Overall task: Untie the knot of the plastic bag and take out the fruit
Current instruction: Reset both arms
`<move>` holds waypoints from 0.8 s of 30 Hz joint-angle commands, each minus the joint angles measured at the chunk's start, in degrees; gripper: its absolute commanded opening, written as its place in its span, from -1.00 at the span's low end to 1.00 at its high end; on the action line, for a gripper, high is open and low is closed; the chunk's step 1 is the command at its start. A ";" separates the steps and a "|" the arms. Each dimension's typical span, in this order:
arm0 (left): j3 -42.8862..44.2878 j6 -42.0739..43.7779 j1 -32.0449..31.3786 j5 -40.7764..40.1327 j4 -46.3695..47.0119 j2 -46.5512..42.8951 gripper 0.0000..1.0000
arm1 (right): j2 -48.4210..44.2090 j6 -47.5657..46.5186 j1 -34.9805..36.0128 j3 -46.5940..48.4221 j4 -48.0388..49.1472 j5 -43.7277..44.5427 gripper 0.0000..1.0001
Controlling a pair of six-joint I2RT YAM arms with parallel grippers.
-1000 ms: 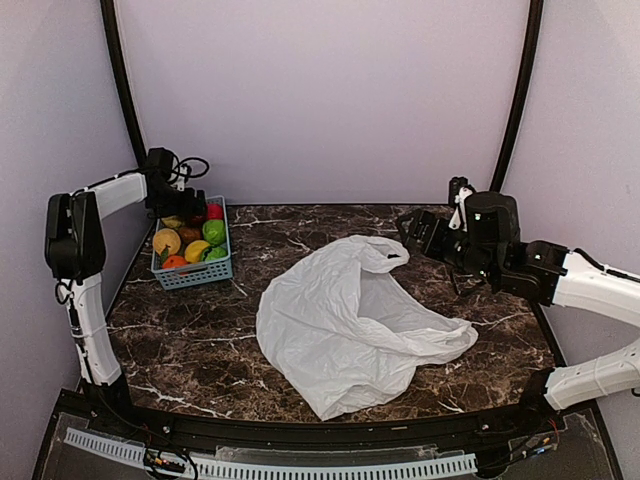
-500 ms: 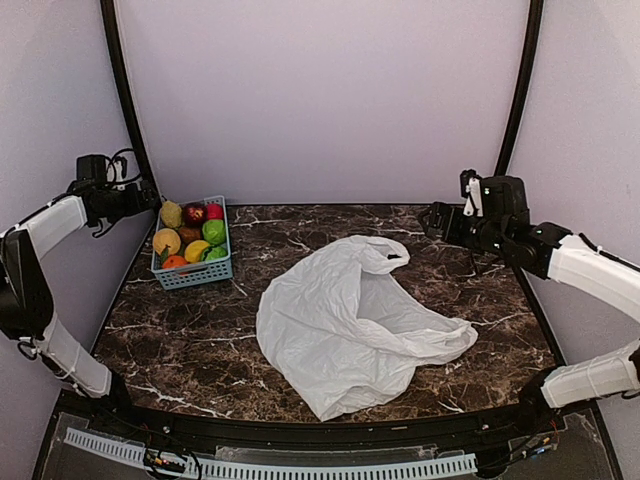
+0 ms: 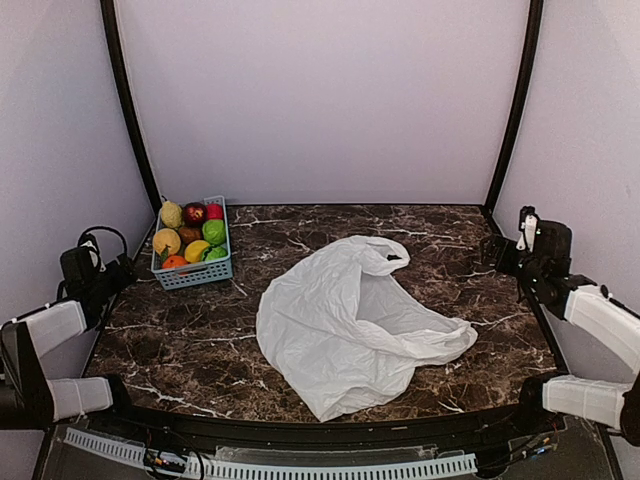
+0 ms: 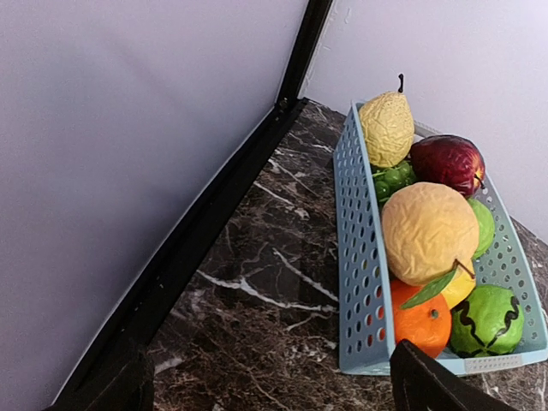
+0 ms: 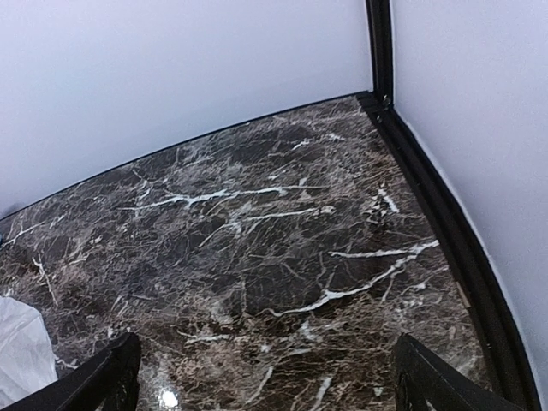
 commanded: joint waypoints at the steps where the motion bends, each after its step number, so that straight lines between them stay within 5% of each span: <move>1: -7.29 2.14 -1.99 -5.49 13.85 -4.39 0.91 | -7.09 -4.79 -1.56 -9.31 16.33 3.66 0.97; 9: -12.83 9.15 -8.93 -7.53 21.32 -2.77 0.91 | -15.18 -8.92 -1.70 -24.67 33.95 6.86 0.97; 24: -16.38 11.08 -9.35 -4.67 26.13 0.19 0.91 | -19.56 -10.65 -1.71 -35.94 41.83 10.26 0.97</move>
